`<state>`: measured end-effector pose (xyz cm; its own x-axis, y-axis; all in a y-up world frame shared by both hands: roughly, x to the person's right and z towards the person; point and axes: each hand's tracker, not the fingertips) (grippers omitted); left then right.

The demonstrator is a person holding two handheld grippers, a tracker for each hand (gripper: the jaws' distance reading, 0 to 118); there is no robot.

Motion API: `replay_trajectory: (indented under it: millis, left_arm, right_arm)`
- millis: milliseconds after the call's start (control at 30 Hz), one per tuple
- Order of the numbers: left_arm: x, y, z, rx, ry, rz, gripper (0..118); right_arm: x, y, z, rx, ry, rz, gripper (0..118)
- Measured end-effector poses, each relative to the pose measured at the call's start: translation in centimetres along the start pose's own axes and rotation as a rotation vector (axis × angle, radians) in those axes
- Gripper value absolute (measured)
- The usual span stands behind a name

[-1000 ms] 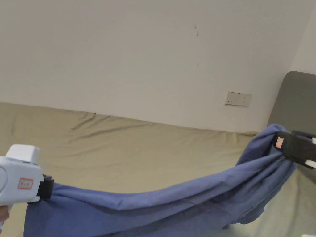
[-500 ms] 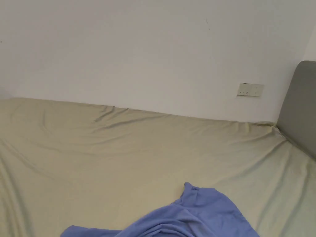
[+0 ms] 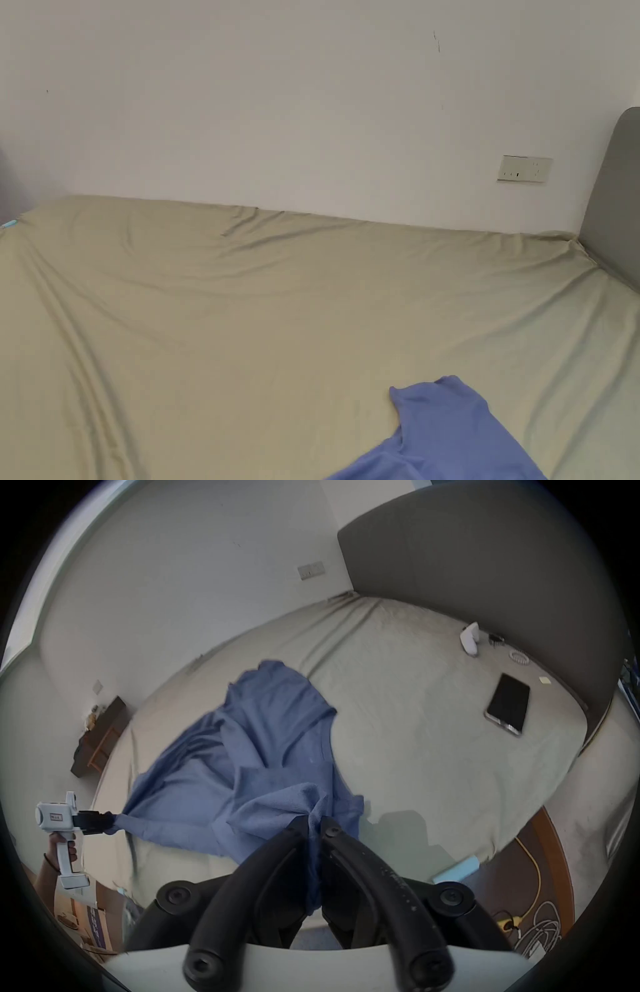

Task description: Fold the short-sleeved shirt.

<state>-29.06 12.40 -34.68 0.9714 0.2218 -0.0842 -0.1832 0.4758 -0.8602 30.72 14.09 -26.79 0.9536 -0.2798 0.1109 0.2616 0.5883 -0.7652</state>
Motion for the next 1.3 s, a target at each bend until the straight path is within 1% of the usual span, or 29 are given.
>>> replay_trajectory:
  millis: [67, 100, 133, 167, 200, 233, 267, 333, 367, 400, 433, 467, 500, 533, 567, 600, 633, 767, 867, 900, 933, 1000, 1033, 1067, 1100, 1133, 1167, 1233, 1300]
  left_arm:
    - [-0.4, -0.9, -0.6, -0.002, -0.023, 0.025, 7]
    - [-0.5, -1.3, -0.9, -0.013, -0.01, 0.034, 22]
    - [-0.7, -1.5, -0.8, -0.011, -0.006, 0.039, 50]
    - [-0.9, -1.7, -0.4, 0.005, -0.011, 0.053, 79]
    - [-1.2, -1.7, 0.1, 0.038, -0.028, 0.068, 103]
    - [-1.3, -1.5, 1.1, 0.094, -0.056, 0.076, 108]
    - [-1.4, -1.2, 1.9, 0.124, -0.065, 0.078, 106]
    - [-1.2, -0.6, 3.7, 0.183, -0.045, 0.067, 104]
    - [-1.1, -0.2, 4.3, 0.201, -0.034, 0.051, 103]
    - [-1.0, 0.2, 4.7, 0.217, -0.028, 0.035, 93]
    - [-0.8, 0.6, 5.0, 0.226, -0.02, 0.025, 78]
    - [-0.8, 1.0, 4.9, 0.235, -0.008, 0.026, 53]
    - [-0.6, 1.4, 4.7, 0.242, 0.014, 0.037, 9]
    - [-0.8, 1.8, 4.4, 0.288, 0.056, 0.081, 0]
    - [-0.8, 2.0, 4.0, 0.266, 0.016, 0.077, 0]
    - [-0.8, 2.2, 3.7, 0.262, -0.02, 0.11, 0]
    - [-0.7, 2.2, 3.4, 0.259, -0.041, 0.132, 0]
    - [0.0, 2.5, 1.9, 0.262, -0.056, 0.149, 0]
    - [0.7, 4.3, 0.4, 0.262, -0.05, 0.138, 0]
    - [0.8, 5.1, -0.2, 0.253, -0.05, 0.124, 2]
    - [0.9, 5.8, -0.9, 0.248, -0.041, 0.12, 12]
    - [0.8, 6.7, -2.0, 0.225, -0.009, 0.114, 56]
    - [0.7, 6.7, -2.5, 0.212, -0.008, 0.117, 67]
    - [0.7, 6.7, -2.8, 0.195, -0.016, 0.113, 67]
    - [0.7, 6.8, -3.1, 0.183, -0.026, 0.092, 99]
    - [0.8, 7.0, -3.2, 0.183, -0.039, 0.06, 112]
    - [0.9, 7.2, -3.4, 0.183, -0.044, 0.042, 112]
    - [1.5, 8.5, -4.6, 0.213, 0.048, 0.001, 106]
    - [1.5, 9.7, -5.8, 0.215, 0.078, -0.01, 104]
  right_arm:
    - [-0.2, -0.1, -0.9, -0.019, 0.006, -0.009, 10]
    - [-0.3, -0.2, -1.2, -0.022, 0.002, -0.011, 22]
    - [-0.5, -0.1, -1.3, -0.028, 0.0, -0.009, 45]
    - [-0.8, 0.1, -1.1, -0.033, 0.004, -0.009, 71]
    - [-1.1, 0.5, -0.7, -0.037, 0.004, -0.001, 94]
    - [-1.3, 0.8, 0.0, -0.023, 0.009, 0.023, 105]
    - [-1.8, 1.3, 0.8, 0.027, 0.01, 0.059, 108]
    - [-3.2, 2.5, 2.4, 0.133, -0.014, 0.128, 108]
    - [-3.7, 3.0, 3.1, 0.177, -0.012, 0.149, 107]
    - [-4.4, 3.6, 3.8, 0.215, 0.008, 0.166, 104]
    - [-5.0, 4.1, 4.2, 0.237, 0.03, 0.173, 94]
    - [-5.5, 4.4, 4.6, 0.26, 0.05, 0.178, 75]
    - [-5.7, 4.6, 4.6, 0.292, 0.07, 0.175, 33]
    - [-6.2, 4.7, 4.6, 0.316, 0.071, 0.169, 1]
    - [-6.5, 4.7, 4.8, 0.339, 0.065, 0.168, 1]
    - [-6.7, 4.7, 4.9, 0.323, 0.098, 0.169, 1]
    - [-6.9, 4.4, 4.8, 0.329, 0.107, 0.174, 1]
    - [-7.6, 4.2, 4.5, 0.343, 0.085, 0.184, 1]
    - [-7.3, 4.4, 3.7, 0.331, 0.079, 0.154, 1]
    - [-7.0, 4.7, 3.4, 0.326, 0.069, 0.142, 1]
    - [-6.9, 4.9, 3.0, 0.322, 0.059, 0.129, 1]
    - [-6.6, 5.0, 2.5, 0.311, 0.048, 0.11, 1]
    - [-6.4, 5.2, 2.2, 0.306, 0.046, 0.102, 1]
    - [-6.3, 5.3, 2.0, 0.301, 0.046, 0.098, 1]
    - [-6.2, 5.3, 1.7, 0.295, 0.047, 0.092, 1]
    - [-6.1, 5.5, 1.3, 0.286, 0.049, 0.084, 1]
    - [-5.6, 5.5, 0.9, 0.277, 0.052, 0.078, 1]
    - [-5.6, 5.6, 0.1, 0.264, 0.061, 0.065, 1]
    - [-5.9, 5.6, -0.4, 0.253, 0.076, 0.055, 1]
